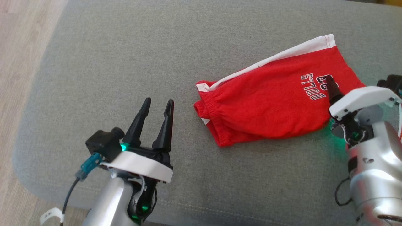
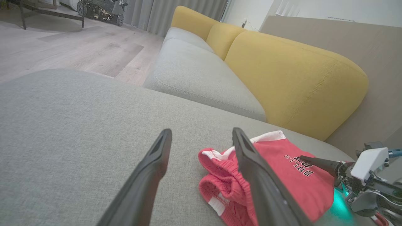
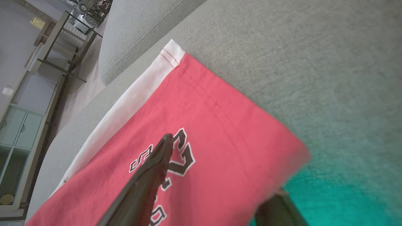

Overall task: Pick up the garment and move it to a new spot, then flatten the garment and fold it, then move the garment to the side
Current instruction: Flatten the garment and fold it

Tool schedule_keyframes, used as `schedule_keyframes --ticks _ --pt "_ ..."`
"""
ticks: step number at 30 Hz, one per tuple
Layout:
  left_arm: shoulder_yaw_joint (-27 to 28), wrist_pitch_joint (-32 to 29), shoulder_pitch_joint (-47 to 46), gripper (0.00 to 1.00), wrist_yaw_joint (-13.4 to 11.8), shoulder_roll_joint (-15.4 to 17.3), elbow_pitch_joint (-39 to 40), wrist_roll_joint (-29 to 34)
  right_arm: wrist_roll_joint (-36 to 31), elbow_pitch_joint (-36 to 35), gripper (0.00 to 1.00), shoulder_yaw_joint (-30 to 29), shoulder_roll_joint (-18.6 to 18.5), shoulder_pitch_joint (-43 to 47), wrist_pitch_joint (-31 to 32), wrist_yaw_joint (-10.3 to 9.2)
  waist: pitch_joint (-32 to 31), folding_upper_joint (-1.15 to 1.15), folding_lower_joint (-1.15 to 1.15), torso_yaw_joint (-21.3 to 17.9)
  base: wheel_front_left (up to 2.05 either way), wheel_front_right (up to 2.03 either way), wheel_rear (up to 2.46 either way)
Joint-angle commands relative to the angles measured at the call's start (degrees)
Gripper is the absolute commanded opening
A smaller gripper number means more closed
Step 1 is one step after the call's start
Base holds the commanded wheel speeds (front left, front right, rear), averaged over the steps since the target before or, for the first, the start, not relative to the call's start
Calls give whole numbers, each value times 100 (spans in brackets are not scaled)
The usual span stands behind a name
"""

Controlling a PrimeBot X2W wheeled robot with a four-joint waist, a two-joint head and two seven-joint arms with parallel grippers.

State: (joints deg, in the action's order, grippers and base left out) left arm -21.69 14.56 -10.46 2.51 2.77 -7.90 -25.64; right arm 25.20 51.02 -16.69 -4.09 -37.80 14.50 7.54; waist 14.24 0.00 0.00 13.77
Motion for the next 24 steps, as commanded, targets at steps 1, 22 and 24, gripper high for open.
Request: schedule_keyframes --ticks 1,22,24 --pt "143 44 -200 100 -29 11 184 -39 5 60 22 210 120 -12 91 -5 -7 0 0 -7 0 0 0" --pt "342 44 133 100 -18 10 69 21 865 -1229 0 459 0 1354 -1253 -5 -657 0 0 -862 0 0 0" --pt "366 44 178 100 -16 10 65 33 947 -1442 0 433 47 1599 -1205 -5 -721 0 0 -939 0 0 0"
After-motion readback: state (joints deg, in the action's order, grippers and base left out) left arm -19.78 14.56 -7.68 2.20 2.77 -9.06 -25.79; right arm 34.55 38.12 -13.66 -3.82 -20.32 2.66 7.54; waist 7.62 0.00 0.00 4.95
